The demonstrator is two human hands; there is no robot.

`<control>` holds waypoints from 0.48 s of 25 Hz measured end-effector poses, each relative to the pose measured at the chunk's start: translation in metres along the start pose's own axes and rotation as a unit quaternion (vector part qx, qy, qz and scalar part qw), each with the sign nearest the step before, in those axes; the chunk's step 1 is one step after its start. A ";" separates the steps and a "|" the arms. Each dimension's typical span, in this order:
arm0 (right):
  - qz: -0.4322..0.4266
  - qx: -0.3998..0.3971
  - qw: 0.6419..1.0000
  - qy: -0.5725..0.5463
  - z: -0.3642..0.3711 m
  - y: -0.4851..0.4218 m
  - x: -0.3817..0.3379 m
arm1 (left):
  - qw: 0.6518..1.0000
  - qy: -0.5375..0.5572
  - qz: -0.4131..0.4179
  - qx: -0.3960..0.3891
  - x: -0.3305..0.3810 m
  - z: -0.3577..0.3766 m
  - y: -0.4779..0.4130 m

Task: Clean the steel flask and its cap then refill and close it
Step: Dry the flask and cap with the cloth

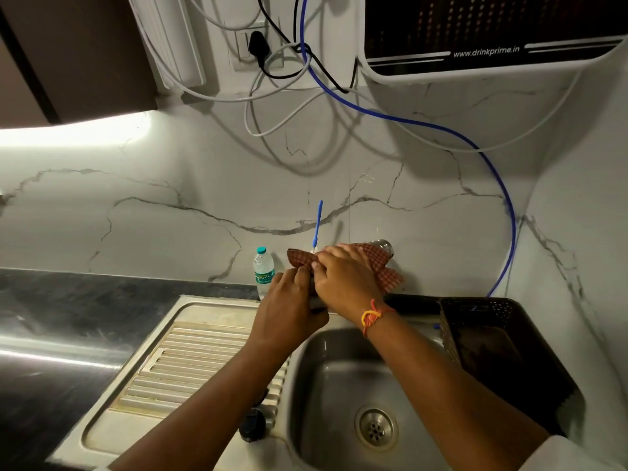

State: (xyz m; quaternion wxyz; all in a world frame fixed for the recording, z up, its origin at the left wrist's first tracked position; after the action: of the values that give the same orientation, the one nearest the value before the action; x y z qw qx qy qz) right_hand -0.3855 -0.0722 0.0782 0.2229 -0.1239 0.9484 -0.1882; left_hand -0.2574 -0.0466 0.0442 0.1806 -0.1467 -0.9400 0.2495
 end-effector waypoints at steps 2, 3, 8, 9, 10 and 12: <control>-0.050 0.067 0.996 -0.021 0.002 0.004 0.003 | 0.999 0.041 -0.027 0.008 -0.002 -0.005 -0.004; -0.074 0.093 0.992 -0.045 0.005 0.009 0.006 | 0.995 0.079 -0.055 0.013 -0.002 -0.010 -0.006; -0.071 0.099 0.931 -0.344 0.025 0.038 0.006 | 0.946 0.260 -0.195 -0.002 0.000 -0.019 -0.003; -0.044 0.098 0.911 -0.398 0.025 0.040 0.003 | 0.930 0.297 -0.216 -0.015 0.002 -0.016 -0.001; -0.003 0.093 0.887 -0.452 0.025 0.043 0.000 | 0.907 0.347 -0.235 -0.027 0.004 -0.014 0.000; 0.100 0.070 0.815 -0.566 0.020 0.045 -0.003 | 0.853 0.456 -0.249 -0.053 0.009 -0.010 0.002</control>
State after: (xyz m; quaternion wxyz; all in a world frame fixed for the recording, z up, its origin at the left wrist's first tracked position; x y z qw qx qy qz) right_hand -0.3802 -0.0365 0.0442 0.7459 -0.0972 0.6466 -0.1272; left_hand -0.2606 -0.0377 0.0534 0.6368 -0.0140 -0.7692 0.0510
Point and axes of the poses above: each hand's wrist, its own y-axis away from the middle knuckle, its own z-axis out of the palm, x = y × z, the point moved 2 cm from there along -y, towards the middle knuckle
